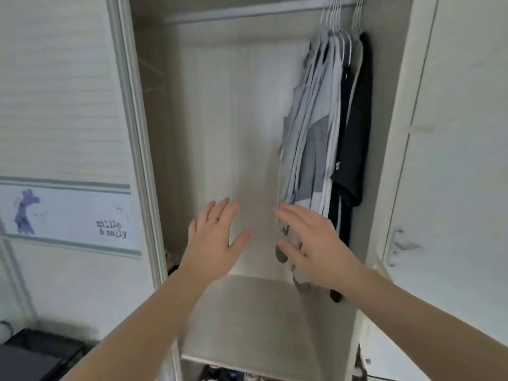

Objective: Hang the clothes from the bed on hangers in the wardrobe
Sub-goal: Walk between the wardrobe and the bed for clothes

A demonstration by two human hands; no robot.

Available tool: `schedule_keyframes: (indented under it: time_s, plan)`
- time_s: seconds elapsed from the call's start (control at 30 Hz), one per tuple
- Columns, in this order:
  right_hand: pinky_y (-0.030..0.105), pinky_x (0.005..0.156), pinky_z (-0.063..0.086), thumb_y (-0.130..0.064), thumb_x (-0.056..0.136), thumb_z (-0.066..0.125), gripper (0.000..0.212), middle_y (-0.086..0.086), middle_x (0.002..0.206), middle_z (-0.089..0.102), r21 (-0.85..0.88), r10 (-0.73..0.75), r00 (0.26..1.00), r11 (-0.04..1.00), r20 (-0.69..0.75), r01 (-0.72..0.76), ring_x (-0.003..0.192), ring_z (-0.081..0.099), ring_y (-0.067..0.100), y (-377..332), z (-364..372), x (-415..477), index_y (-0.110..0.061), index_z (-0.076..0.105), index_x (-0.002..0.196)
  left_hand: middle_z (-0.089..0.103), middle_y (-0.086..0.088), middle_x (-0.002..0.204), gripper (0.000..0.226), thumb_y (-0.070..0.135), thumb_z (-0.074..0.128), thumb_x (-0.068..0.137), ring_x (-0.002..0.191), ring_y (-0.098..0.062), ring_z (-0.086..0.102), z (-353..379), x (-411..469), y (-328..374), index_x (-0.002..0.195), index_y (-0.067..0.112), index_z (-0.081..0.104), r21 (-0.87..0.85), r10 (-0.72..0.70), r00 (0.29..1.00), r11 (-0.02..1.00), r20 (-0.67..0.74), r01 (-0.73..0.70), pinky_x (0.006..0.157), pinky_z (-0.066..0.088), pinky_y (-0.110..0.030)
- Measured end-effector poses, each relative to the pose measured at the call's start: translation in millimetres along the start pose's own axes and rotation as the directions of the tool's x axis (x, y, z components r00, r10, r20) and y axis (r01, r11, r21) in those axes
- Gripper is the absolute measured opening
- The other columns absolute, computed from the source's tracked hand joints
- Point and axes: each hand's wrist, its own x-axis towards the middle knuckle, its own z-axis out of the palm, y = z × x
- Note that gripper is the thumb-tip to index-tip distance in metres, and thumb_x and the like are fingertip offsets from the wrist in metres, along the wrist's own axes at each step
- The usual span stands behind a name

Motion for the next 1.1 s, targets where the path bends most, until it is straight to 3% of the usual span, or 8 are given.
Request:
schedule_keyframes:
  time_s: [0.17, 0.3, 0.43, 0.6, 0.8, 0.9, 1.0, 1.1]
  plan:
    - [0.030, 0.113, 0.018, -0.040, 0.098, 0.048, 0.056, -0.008, 0.154, 0.034, -0.129, -0.039, 0.987, 0.992, -0.157, 0.019, 0.143, 0.026, 0.011, 12.8, -59.3, 84.6, -0.028, 0.034, 0.150, 0.015, 0.009, 0.166, 0.083, 0.076, 0.015, 0.082, 0.153, -0.019, 0.005, -47.8, 97.7, 3.5, 0.157, 0.038, 0.017, 0.034, 0.150, 0.985, 0.988, -0.089, -0.148, 0.121, 0.010, -0.045]
    - [0.039, 0.115, 0.027, -0.043, 0.098, 0.044, 0.055, -0.012, 0.153, 0.035, -0.230, -0.026, 0.983, 0.973, -0.184, -0.018, 0.142, 0.028, 0.010, 34.8, -113.5, 144.7, -0.032, 0.030, 0.151, 0.012, 0.011, 0.166, 0.090, 0.079, 0.007, 0.074, 0.153, -0.017, 0.003, -72.0, 168.1, 11.9, 0.156, 0.042, 0.013, 0.061, 0.212, 0.966, 0.977, -0.147, -0.205, 0.122, 0.010, -0.041]
    - [0.042, 0.112, 0.031, -0.039, 0.099, 0.045, 0.052, -0.008, 0.150, 0.041, -0.319, 0.054, 0.980, 0.941, -0.193, -0.115, 0.139, 0.032, 0.016, 61.5, -162.6, 195.0, -0.030, 0.034, 0.149, 0.010, 0.012, 0.166, 0.070, 0.070, 0.031, 0.094, 0.153, -0.014, 0.002, -73.4, 233.4, 21.4, 0.156, 0.042, 0.011, 0.024, 0.277, 0.951, 0.961, -0.138, -0.276, 0.122, 0.011, -0.042]
    - [0.045, 0.104, 0.041, -0.037, 0.097, 0.046, 0.047, 0.002, 0.142, 0.052, -0.474, 0.138, 0.980, 0.859, -0.144, -0.191, 0.131, 0.046, 0.023, 86.7, -193.7, 259.4, -0.025, 0.043, 0.143, 0.014, 0.011, 0.165, 0.068, 0.066, 0.035, 0.097, 0.152, -0.015, 0.005, -53.6, 305.5, 28.3, 0.156, 0.040, 0.015, -0.080, 0.266, 0.959, 0.958, -0.099, -0.274, 0.121, 0.014, -0.044]
    - [0.041, 0.086, 0.051, -0.033, 0.092, 0.043, 0.015, 0.010, 0.109, 0.064, -0.498, 0.249, 0.947, 0.806, -0.204, -0.319, 0.100, 0.059, 0.034, 105.0, -203.1, 329.8, -0.025, 0.055, 0.099, 0.016, 0.012, 0.164, 0.068, 0.066, 0.037, 0.096, 0.151, -0.016, 0.011, -27.2, 370.6, 31.1, 0.156, 0.038, 0.017, -0.195, 0.307, 0.952, 0.932, -0.018, -0.304, 0.120, 0.017, -0.044]
    - [0.036, 0.078, 0.049, -0.031, 0.093, 0.042, 0.020, 0.008, 0.102, 0.062, -0.553, 0.321, 0.926, 0.744, -0.198, -0.376, 0.096, 0.058, 0.033, 110.6, -199.5, 360.2, -0.019, 0.057, 0.091, 0.018, 0.010, 0.164, 0.069, 0.066, 0.037, 0.096, 0.151, -0.017, 0.012, -17.8, 401.7, 37.4, 0.156, 0.037, 0.018, -0.245, 0.335, 0.942, 0.914, 0.003, -0.324, 0.120, 0.018, -0.043]
    - [0.030, 0.070, 0.041, -0.027, 0.093, 0.043, 0.026, 0.009, 0.090, 0.057, -0.596, 0.383, 0.892, 0.667, -0.241, -0.447, 0.088, 0.056, 0.032, 111.0, -196.8, 385.5, -0.020, 0.043, 0.068, 0.021, 0.009, 0.164, 0.069, 0.068, 0.036, 0.095, 0.150, -0.019, 0.016, -7.8, 434.8, 44.4, 0.156, 0.038, 0.019, -0.321, 0.359, 0.933, 0.884, 0.002, -0.340, 0.120, 0.020, -0.042]
    - [0.030, 0.073, 0.040, -0.024, 0.094, 0.045, 0.016, 0.007, 0.091, 0.050, -0.660, 0.448, 0.857, 0.567, -0.256, -0.493, 0.089, 0.053, 0.032, 110.0, -189.3, 404.4, -0.013, 0.052, 0.084, 0.030, 0.007, 0.160, 0.075, 0.074, 0.039, 0.090, 0.147, -0.019, 0.027, 3.4, 467.8, 53.5, 0.154, 0.038, 0.024, -0.542, 0.379, 0.925, 0.782, 0.022, -0.307, 0.117, 0.027, -0.038]
